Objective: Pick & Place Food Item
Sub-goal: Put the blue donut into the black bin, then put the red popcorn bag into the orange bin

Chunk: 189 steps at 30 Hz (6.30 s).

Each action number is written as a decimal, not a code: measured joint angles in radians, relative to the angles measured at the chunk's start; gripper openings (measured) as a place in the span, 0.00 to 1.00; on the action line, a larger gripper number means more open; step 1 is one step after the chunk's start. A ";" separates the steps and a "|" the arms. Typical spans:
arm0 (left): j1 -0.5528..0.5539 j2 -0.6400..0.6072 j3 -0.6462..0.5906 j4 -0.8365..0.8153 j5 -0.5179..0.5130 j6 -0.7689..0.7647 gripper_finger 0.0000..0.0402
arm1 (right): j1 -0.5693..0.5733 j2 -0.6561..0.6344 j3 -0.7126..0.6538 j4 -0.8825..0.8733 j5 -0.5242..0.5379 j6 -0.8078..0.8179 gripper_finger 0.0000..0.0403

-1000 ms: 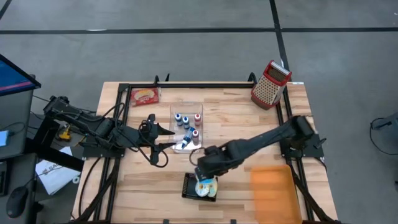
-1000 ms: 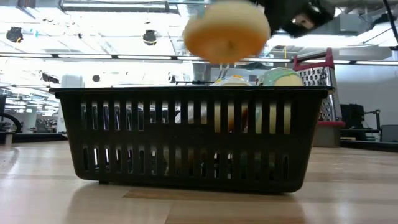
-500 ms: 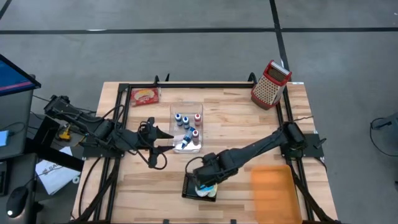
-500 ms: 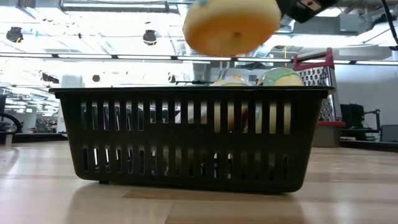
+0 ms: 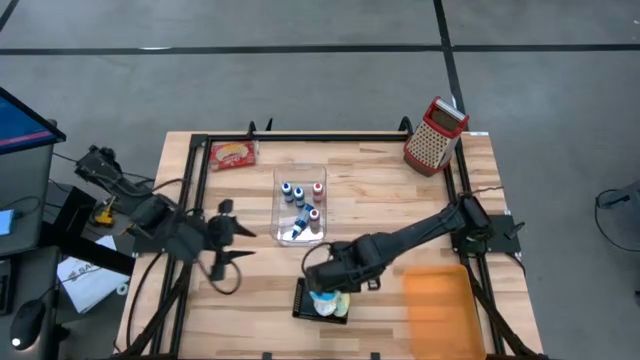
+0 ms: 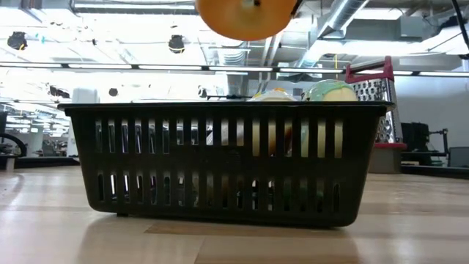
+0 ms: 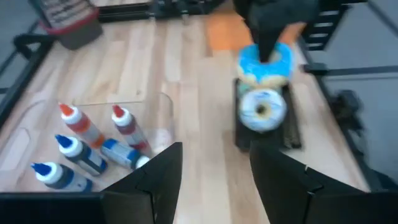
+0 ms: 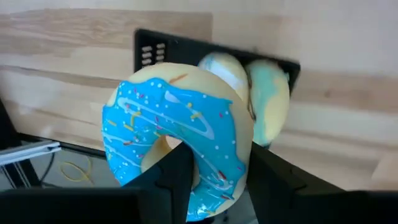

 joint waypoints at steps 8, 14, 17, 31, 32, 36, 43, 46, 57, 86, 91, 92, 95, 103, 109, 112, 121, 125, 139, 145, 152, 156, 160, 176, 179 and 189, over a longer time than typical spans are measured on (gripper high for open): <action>-0.215 -0.256 -0.104 -0.055 -0.028 -0.120 0.45 | 0.052 0.031 0.004 0.097 0.033 0.144 0.32; -0.331 -0.413 -0.199 -0.053 -0.029 -0.203 0.45 | 0.030 0.180 0.139 0.022 -0.056 0.023 0.32; -0.351 -0.446 -0.223 -0.044 -0.033 -0.240 0.45 | 0.010 0.260 0.285 -0.092 -0.059 -0.010 0.32; -0.359 -0.417 -0.245 0.003 -0.031 -0.190 0.45 | -0.042 0.263 0.330 -0.189 -0.108 -0.031 0.32; -0.359 -0.417 -0.246 0.002 -0.031 -0.190 0.45 | -0.046 0.263 0.330 -0.199 -0.107 -0.037 0.32; -0.359 -0.418 -0.246 0.002 -0.031 -0.189 0.45 | -0.061 0.262 0.330 -0.215 -0.088 -0.061 0.32; -0.359 -0.418 -0.245 0.002 -0.035 -0.187 0.45 | -0.071 0.294 0.329 -0.212 -0.081 -0.102 0.32; -0.359 -0.418 -0.246 0.002 -0.035 -0.187 0.45 | -0.071 0.326 0.328 -0.171 -0.086 -0.117 0.32; -0.359 -0.418 -0.246 0.002 -0.035 -0.190 0.45 | -0.049 0.327 0.329 -0.166 -0.081 -0.120 0.32; -0.359 -0.417 -0.246 0.001 -0.034 -0.189 0.45 | -0.093 0.324 0.329 -0.182 -0.008 -0.166 0.46; -0.359 -0.417 -0.246 0.001 -0.034 -0.204 0.45 | -0.105 0.297 0.340 -0.305 0.055 -0.215 0.47; -0.359 -0.417 -0.246 0.001 -0.034 -0.211 0.45 | -0.104 0.282 0.336 -0.337 0.070 -0.219 0.47; -0.359 -0.417 -0.246 0.002 -0.038 -0.216 0.45 | -0.087 0.235 0.331 -0.417 0.130 -0.235 0.47; -0.325 -0.416 -0.246 0.015 -0.225 -0.219 0.45 | -0.080 0.061 0.157 -0.401 0.337 -0.330 0.44; -0.147 -0.416 -0.246 0.077 -0.350 -0.220 0.45 | -0.120 -0.088 -0.025 -0.287 0.458 -0.533 0.44; 0.003 -0.411 -0.246 0.168 -0.310 -0.224 0.45 | -0.148 -0.180 -0.131 -0.188 0.519 -0.649 0.44; 0.559 -0.180 -0.201 0.200 0.149 -0.139 0.43 | -0.205 -0.510 -0.452 0.151 0.579 -0.885 0.42; 0.719 -0.002 -0.099 -0.127 0.244 0.041 0.40 | -0.192 -0.635 -0.557 0.213 0.573 -0.901 0.41; 1.005 0.376 -0.093 -0.299 0.002 0.445 0.51 | -0.086 -0.775 -0.653 0.251 0.628 -0.841 0.41; 1.284 0.410 -0.094 -0.206 0.178 0.401 0.57 | -0.087 -0.776 -0.653 0.262 0.627 -0.820 0.41; 1.530 0.322 -0.107 -0.154 0.408 -0.071 0.52 | -0.073 -0.775 -0.653 0.287 0.635 -0.791 0.41; 1.550 0.224 -0.192 -0.045 0.493 -0.524 0.47 | -0.073 -0.775 -0.653 0.286 0.641 -0.788 0.41; 1.500 0.110 -0.344 0.134 0.458 -1.009 0.45 | -0.068 -0.775 -0.653 0.286 0.663 -0.793 0.41; 1.363 0.077 -0.622 0.565 0.136 -1.654 0.41 | -0.029 -0.775 -0.653 0.287 0.652 -0.769 0.41; 1.364 0.136 -0.623 0.586 0.132 -1.669 0.41 | -0.031 -0.775 -0.653 0.285 0.654 -0.740 0.41; 1.371 0.342 -0.622 0.761 0.146 -1.721 0.41 | -0.044 -0.775 -0.653 0.280 0.667 -0.639 0.41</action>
